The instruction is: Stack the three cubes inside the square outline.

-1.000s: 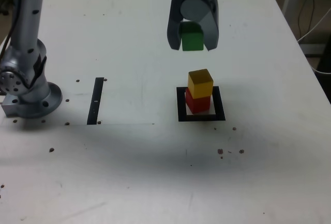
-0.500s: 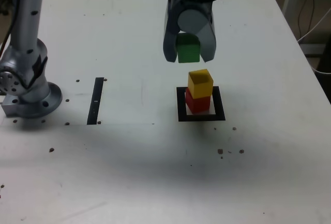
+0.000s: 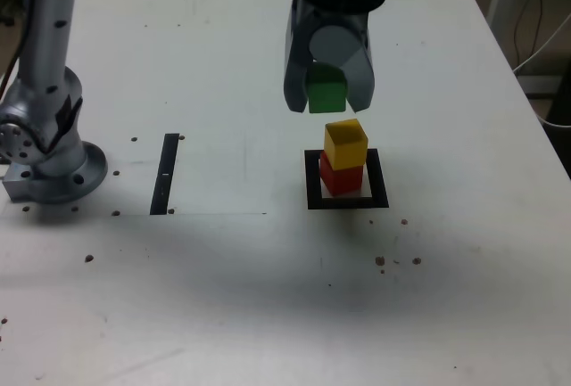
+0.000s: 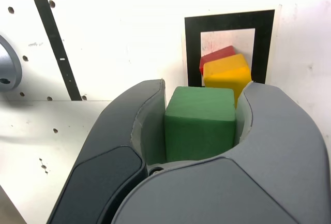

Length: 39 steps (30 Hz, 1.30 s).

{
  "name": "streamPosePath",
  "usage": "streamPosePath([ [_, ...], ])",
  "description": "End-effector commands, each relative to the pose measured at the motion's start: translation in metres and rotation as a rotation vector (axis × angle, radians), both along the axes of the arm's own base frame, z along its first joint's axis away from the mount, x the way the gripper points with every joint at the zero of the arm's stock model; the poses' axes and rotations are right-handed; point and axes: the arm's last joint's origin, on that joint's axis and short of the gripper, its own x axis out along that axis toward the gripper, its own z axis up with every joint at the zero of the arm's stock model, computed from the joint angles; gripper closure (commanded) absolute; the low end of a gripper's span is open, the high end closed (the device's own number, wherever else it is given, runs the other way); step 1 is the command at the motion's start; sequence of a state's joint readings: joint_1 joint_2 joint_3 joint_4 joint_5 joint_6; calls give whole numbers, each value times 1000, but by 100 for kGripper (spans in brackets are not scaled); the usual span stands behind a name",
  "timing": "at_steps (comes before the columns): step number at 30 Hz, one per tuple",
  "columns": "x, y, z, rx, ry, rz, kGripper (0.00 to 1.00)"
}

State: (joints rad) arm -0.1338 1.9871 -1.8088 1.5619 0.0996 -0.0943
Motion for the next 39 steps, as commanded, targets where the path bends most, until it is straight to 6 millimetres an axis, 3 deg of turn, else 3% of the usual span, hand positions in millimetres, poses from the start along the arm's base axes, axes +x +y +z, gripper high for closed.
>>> streamPosePath([
  [1,4,0,-4,4,12,2,71],
  [34,26,3,-32,-55,30,5,70],
  [39,28,3,-35,-57,35,7,65],
])
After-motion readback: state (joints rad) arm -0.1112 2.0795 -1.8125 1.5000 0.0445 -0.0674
